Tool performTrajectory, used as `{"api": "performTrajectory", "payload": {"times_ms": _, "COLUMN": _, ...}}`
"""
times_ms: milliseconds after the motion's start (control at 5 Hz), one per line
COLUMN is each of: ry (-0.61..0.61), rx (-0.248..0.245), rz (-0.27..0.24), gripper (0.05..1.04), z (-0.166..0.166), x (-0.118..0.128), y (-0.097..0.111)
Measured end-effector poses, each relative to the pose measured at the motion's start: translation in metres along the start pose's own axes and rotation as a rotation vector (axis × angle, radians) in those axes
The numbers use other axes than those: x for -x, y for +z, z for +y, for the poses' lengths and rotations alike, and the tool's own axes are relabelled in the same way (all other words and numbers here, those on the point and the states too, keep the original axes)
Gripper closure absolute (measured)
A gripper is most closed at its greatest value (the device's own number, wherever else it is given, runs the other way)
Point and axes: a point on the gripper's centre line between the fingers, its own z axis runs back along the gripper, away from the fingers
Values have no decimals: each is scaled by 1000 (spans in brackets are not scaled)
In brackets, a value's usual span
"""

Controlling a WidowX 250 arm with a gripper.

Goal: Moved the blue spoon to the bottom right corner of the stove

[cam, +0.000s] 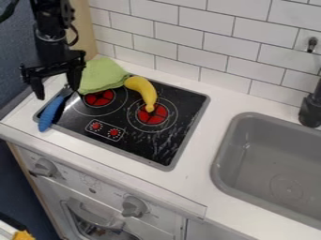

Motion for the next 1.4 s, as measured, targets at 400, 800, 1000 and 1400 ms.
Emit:
{"api": "performTrajectory", "payload": {"times_ms": 400, "ry": -139, "rx": 1, "rz": 68, "gripper": 83, "z": 1, "x": -16, "y": -26}}
{"api": "performTrajectory", "payload": {"times_ms": 800, "ry": -139, "rx": 3, "rz": 141, "gripper": 83, "z": -1, "x": -20, "y": -57}}
{"api": "performTrajectory", "payload": {"times_ms": 1000, "ry": -140, "rx": 27, "rz": 161, "gripper": 125, "z": -4, "x": -21, "y": -62}}
{"api": "performTrajectory", "payload": {"times_ms": 1400, "ry": -111, "rx": 21, "rz": 171, "gripper": 455, "z": -3, "x": -20, "y": -63}}
